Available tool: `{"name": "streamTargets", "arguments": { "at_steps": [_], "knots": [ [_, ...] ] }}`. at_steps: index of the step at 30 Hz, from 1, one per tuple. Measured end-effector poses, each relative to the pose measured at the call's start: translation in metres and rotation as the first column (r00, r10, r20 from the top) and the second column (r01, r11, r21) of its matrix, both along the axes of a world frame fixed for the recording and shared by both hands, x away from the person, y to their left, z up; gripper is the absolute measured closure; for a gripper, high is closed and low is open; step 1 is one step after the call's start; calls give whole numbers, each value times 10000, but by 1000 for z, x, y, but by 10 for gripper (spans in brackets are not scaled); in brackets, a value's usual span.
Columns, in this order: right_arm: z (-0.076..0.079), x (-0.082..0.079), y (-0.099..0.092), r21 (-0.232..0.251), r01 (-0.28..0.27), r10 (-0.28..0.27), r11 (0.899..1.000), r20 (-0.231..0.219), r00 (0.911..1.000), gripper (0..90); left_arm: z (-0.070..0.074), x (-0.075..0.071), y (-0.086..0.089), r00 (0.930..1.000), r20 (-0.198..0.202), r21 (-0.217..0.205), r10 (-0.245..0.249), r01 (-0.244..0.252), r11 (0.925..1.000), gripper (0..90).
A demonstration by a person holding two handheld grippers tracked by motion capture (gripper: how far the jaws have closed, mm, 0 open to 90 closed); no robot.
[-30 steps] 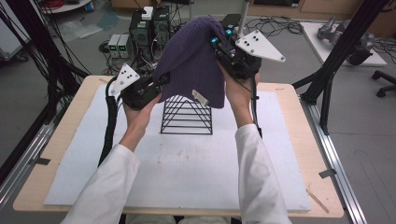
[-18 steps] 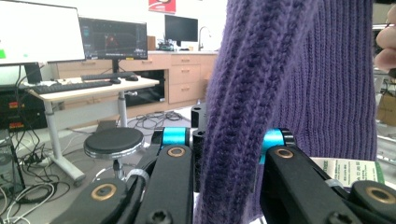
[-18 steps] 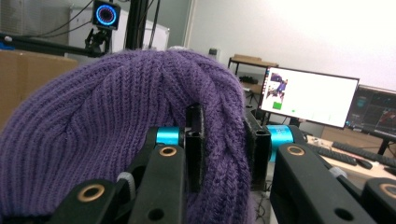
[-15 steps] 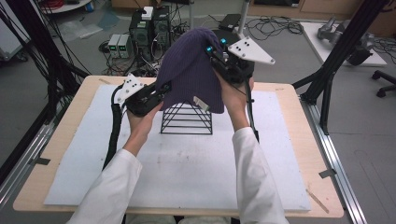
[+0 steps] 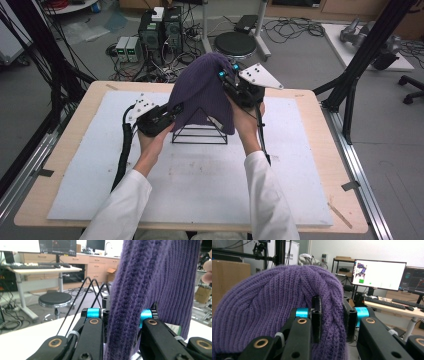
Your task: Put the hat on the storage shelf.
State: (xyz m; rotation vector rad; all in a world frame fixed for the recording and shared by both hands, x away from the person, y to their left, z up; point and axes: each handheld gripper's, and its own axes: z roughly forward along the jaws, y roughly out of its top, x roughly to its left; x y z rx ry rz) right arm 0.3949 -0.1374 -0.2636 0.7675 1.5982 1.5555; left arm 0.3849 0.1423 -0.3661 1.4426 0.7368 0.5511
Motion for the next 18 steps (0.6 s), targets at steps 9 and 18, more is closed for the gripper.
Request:
{"name": "streamTargets", "arguments": {
  "at_steps": [9, 18],
  "knots": [
    [-24, -2, 4, 44, 18, -16, 10000, -428, 9991, 752, -24, -1, 3, 9983, -581, 64, 61, -57, 10000, 797],
    [-49, 0, 6, -180, 27, -42, 9998, -861, 9963, 751, -39, 2, 0, 9937, -1123, 686, 43, 34, 9976, 787]
  ]
}}
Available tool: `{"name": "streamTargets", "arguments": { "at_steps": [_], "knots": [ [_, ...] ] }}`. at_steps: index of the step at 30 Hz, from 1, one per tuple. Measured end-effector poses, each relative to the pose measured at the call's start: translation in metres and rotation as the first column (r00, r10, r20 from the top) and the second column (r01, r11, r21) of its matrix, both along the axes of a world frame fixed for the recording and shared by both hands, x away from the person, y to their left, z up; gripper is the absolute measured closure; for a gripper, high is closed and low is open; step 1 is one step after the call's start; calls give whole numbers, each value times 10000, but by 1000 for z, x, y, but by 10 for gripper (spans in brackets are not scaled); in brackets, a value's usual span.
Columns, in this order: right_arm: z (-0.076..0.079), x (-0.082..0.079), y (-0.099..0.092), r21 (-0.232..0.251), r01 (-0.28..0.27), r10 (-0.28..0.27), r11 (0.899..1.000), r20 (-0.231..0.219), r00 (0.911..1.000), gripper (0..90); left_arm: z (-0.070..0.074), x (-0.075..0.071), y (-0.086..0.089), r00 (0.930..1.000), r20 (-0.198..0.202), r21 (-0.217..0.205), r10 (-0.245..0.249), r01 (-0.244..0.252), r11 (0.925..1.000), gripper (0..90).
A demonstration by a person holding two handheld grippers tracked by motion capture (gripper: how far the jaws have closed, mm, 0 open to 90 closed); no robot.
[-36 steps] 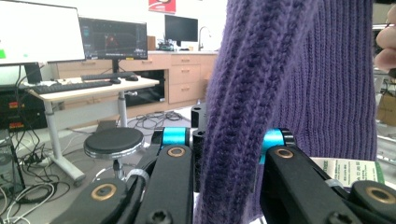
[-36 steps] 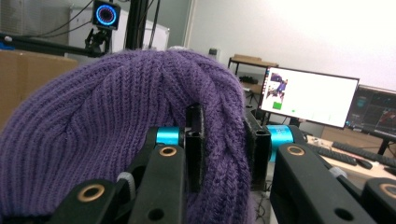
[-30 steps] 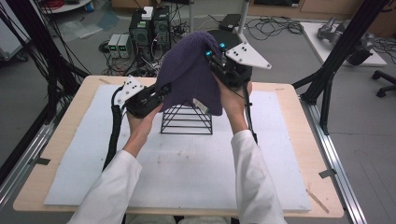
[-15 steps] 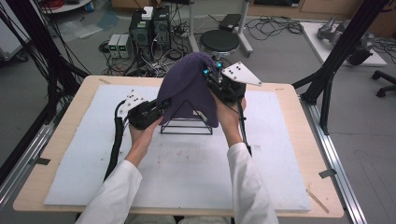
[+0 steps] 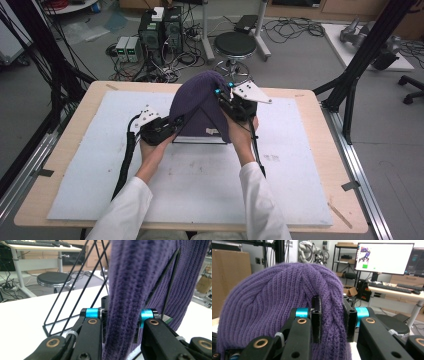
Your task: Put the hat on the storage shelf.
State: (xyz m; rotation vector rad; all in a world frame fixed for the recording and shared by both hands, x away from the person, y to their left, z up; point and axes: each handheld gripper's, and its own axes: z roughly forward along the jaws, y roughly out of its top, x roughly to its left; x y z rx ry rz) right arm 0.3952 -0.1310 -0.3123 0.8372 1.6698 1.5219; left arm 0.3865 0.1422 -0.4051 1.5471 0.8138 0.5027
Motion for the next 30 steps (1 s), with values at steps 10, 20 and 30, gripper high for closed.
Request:
{"name": "streamTargets", "arguments": {
  "at_steps": [10, 20, 30],
  "knots": [
    [-17, 1, -1, -269, -43, 30, 9996, -456, 9990, 751, -18, 3, 4, 9961, -877, -409, 106, -143, 9991, 769],
    [-18, 1, -1, -194, -165, 154, 9997, -566, 9983, 699, -18, 0, 5, 9949, -942, -428, 350, -391, 9983, 744],
    [-16, 1, -15, 509, 763, -694, 9958, -1254, 9897, 291, -10, -6, 5, 9916, -855, -472, 974, -1017, 9937, 426]
  ]
}}
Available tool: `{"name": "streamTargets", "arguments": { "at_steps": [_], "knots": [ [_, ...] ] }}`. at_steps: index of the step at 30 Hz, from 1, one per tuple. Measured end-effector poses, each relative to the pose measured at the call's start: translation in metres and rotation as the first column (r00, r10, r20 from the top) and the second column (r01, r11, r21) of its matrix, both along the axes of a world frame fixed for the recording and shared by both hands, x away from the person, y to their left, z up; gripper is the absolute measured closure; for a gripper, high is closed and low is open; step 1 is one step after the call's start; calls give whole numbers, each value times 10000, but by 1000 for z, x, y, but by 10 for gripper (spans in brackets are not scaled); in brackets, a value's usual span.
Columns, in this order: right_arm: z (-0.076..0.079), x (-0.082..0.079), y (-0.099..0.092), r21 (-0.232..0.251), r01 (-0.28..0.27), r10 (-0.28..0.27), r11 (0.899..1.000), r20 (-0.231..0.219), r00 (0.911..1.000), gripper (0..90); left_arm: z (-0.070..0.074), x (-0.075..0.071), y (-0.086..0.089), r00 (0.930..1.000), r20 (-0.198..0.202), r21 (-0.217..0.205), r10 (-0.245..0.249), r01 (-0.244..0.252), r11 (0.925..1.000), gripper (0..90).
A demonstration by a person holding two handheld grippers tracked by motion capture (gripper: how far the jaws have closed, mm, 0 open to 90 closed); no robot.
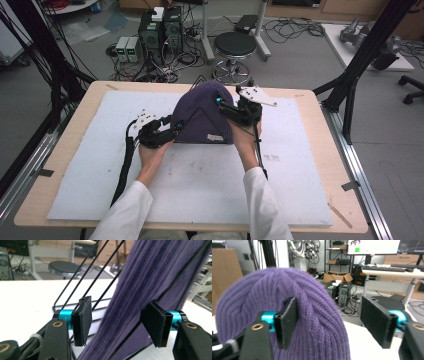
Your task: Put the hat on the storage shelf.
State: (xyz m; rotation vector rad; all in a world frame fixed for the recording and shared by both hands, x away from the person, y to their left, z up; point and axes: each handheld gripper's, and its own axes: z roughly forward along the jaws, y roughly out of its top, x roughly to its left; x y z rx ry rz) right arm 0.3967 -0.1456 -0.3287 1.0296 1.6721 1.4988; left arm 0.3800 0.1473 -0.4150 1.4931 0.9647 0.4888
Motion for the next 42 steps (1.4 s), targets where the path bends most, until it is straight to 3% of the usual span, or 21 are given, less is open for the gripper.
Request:
{"name": "streamTargets", "arguments": {
  "at_steps": [4, 8, 13, 16, 21, 26, 30, 34, 38, 42],
  "knots": [
    [2, -1, -5, 234, -11, 11, 9997, -19, 10000, 231, 7, -7, -2, 9987, 510, 126, 73, -80, 9999, 397],
    [6, -4, -5, 193, -35, 33, 9998, 134, 9999, 205, 15, -11, 0, 9960, 872, -367, 217, -185, 9992, 383],
    [10, -7, -4, 105, 54, -58, 9999, 380, 9993, 165, 24, -17, 5, 9929, 1142, -553, 340, -278, 9981, 352],
    [14, -12, -6, 204, 19, -30, 9998, 560, 9984, 148, 31, -23, 9, 9854, 1583, -487, 628, -557, 9973, 315],
    [18, -19, -10, 175, 320, -329, 9993, 527, 9981, 123, 46, -36, 15, 9657, 2447, -299, 865, -817, 9962, 305],
    [24, -30, -18, 374, 586, -611, 9976, 703, 9957, 119, 59, -47, 24, 9571, 2708, -368, 1030, -966, 9946, 264],
    [28, -44, -29, 387, 783, -808, 9962, 661, 9945, 119, 65, -58, 33, 9508, 2876, -723, 1152, -984, 9925, 244],
    [32, -58, -44, 437, 1016, -1044, 9939, 685, 9922, 119, 69, -67, 40, 9437, 3054, -546, 1275, -1163, 9917, 241],
    [34, -75, -59, 365, 1177, -1198, 9924, 643, 9907, 119, 74, -75, 50, 9429, 3098, -147, 1224, -1239, 9922, 231],
    [32, -92, -75, 224, 1408, -1420, 9898, 668, 9876, 119, 79, -85, 59, 9372, 3209, -135, 1370, -1401, 9900, 229]
  ]
}}
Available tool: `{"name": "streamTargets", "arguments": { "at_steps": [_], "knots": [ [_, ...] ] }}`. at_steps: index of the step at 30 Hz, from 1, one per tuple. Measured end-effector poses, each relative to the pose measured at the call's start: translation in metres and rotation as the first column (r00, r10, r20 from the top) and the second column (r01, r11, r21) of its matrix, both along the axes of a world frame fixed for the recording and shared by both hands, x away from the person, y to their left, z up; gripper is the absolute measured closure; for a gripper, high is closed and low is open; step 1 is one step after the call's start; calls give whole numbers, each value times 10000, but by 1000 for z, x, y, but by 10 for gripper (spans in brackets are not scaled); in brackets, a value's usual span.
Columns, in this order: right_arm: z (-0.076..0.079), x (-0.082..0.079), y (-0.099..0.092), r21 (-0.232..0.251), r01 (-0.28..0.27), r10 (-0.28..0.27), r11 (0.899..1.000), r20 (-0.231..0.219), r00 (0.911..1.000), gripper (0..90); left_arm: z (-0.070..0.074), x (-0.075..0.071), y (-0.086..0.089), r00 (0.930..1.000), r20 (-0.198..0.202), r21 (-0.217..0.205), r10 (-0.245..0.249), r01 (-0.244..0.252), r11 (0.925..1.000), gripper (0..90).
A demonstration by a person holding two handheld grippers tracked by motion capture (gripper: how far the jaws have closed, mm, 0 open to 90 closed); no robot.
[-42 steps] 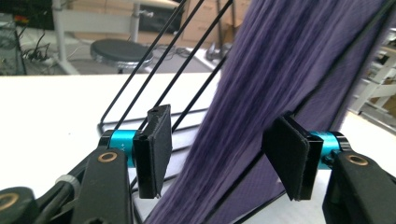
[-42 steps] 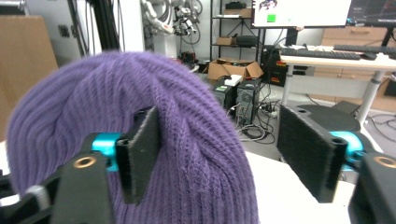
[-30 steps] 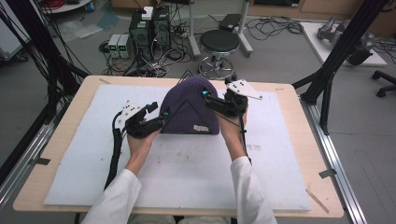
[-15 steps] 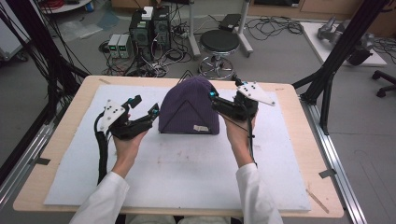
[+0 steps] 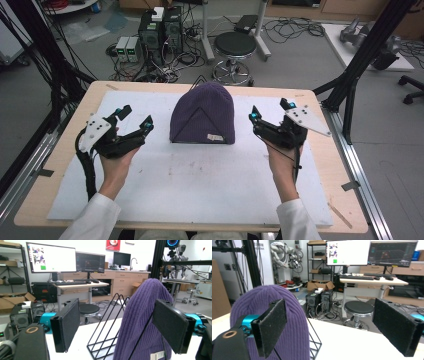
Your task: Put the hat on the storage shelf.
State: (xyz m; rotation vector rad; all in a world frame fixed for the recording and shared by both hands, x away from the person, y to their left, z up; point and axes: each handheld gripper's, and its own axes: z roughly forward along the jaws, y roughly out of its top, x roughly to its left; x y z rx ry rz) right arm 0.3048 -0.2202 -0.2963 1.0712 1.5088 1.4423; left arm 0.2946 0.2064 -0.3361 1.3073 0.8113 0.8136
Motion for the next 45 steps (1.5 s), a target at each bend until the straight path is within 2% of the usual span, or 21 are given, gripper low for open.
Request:
{"name": "streamTargets", "arguments": {
  "at_steps": [6, 12, 15, 21, 24, 28, 33, 35, 37, 42, 45],
  "knots": [
    [-6, -14, -24, 329, 391, -388, 9987, -118, 9992, 119, 5, -16, 11, 9999, 130, 52, 8, -9, 10000, 223],
    [-20, -22, -41, 483, 694, -683, 9964, -229, 9974, 119, -2, -27, 19, 9997, 235, 112, 97, -100, 9999, 219],
    [-29, -24, -47, 473, 803, -785, 9957, -392, 9961, 119, -9, -28, 25, 9996, 102, 210, 260, -262, 9994, 216],
    [-46, -31, -56, 406, 1006, -985, 9941, -510, 9938, 119, -27, -29, 42, 9973, -166, -19, 720, -721, 9974, 214],
    [-56, -35, -59, 305, 1064, -1044, 9939, -608, 9927, 119, -38, -31, 49, 9956, -355, 43, 872, -871, 9962, 214],
    [-72, -41, -63, 92, 1161, -1153, 9932, -621, 9914, 119, -53, -33, 57, 9943, -610, 77, 870, -867, 9962, 212],
    [-89, -46, -68, 142, 1283, -1268, 9916, -785, 9888, 119, -69, -38, 64, 9926, -844, 159, 873, -862, 9961, 212],
    [-94, -48, -70, 218, 1334, -1312, 9908, -828, 9879, 119, -73, -39, 66, 9911, -988, 298, 897, -871, 9958, 207],
    [-98, -49, -72, 238, 1409, -1386, 9897, -796, 9871, 119, -76, -40, 66, 9911, -940, 471, 947, -905, 9948, 201],
    [-111, -54, -75, 157, 1481, -1464, 9888, -794, 9860, 119, -83, -41, 69, 9900, -960, 455, 1036, -996, 9940, 200],
    [-116, -55, -77, 199, 1529, -1507, 9880, -824, 9851, 119, -89, -42, 69, 9866, -1042, 461, 1252, -1210, 9916, 199]
  ]
}}
